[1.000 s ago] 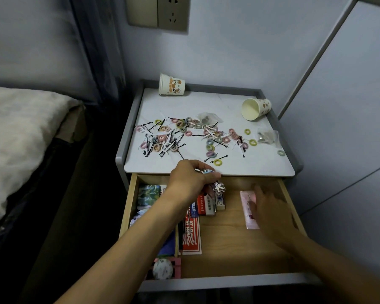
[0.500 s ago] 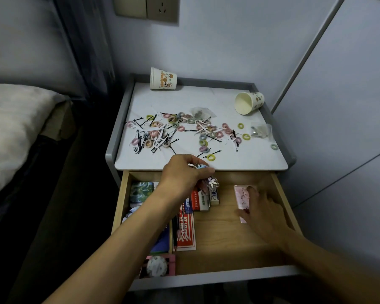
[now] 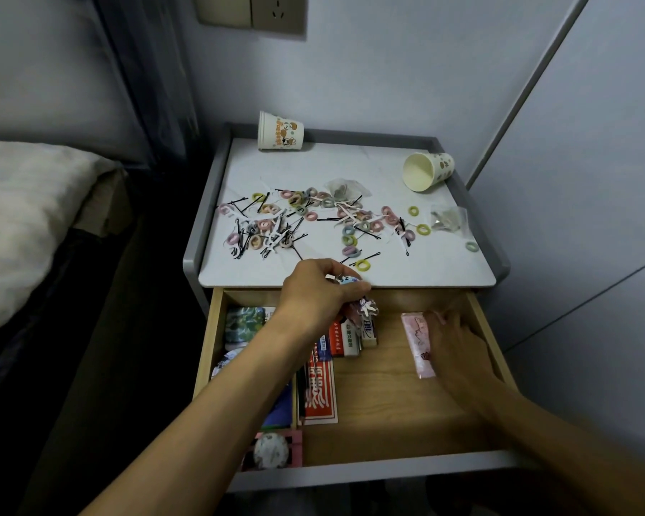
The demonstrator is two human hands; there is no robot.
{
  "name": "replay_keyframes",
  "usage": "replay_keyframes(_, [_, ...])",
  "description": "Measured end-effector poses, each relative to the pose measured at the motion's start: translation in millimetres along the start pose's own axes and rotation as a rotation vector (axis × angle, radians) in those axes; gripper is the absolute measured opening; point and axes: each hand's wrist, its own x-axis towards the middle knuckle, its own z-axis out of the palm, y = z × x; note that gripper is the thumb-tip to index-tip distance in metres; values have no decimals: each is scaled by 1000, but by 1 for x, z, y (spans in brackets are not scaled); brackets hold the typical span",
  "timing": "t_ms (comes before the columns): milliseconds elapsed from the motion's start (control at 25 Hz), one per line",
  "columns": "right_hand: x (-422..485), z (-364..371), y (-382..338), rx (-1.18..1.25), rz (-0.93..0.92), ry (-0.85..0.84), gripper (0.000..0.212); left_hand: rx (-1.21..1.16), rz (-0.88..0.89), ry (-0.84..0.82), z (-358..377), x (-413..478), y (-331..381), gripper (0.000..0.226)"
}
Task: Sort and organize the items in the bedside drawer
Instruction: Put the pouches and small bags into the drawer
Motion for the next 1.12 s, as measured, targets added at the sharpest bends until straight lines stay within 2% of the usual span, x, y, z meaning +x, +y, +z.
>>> replay_keyframes(160, [9,-18,6,-121,-93,29,46,7,3,11,-1,1,0,15])
replay_keyframes(360, [13,-2,13,-245,-123,68,51,-4,-4,12,-2,4,0,15])
replay_keyframes(680, [11,-4,19,-174,-161,94,47,-17,-11,-10,-2,5,-2,12])
replay_keyframes(720, [7,-10,13,-63,-179,133,41,-14,-8,-14,-2,5,-2,13])
replay_keyframes(760, [1,-22,4,175,-170,166,31,-22,-5,-23,-2,5,-2,13])
replay_keyframes(800, [-7,-36,-7,518,-126,182,23,-42,0,-35,0,5,-3,14])
replay_keyframes(880, [-25,-70,-27,1216,-31,53,21,-92,17,-44,6,3,-3,13])
replay_keyframes(920, [-31,-86,-35,1462,-8,-46,25,-101,29,-38,8,2,-4,13])
replay_keyframes(1000, [-37,-102,-43,1698,-9,-207,35,-92,44,-30,15,0,-10,14])
replay_keyframes(1120, [-40,-106,-51,1712,40,-238,26,-92,27,-67,19,-2,-20,17])
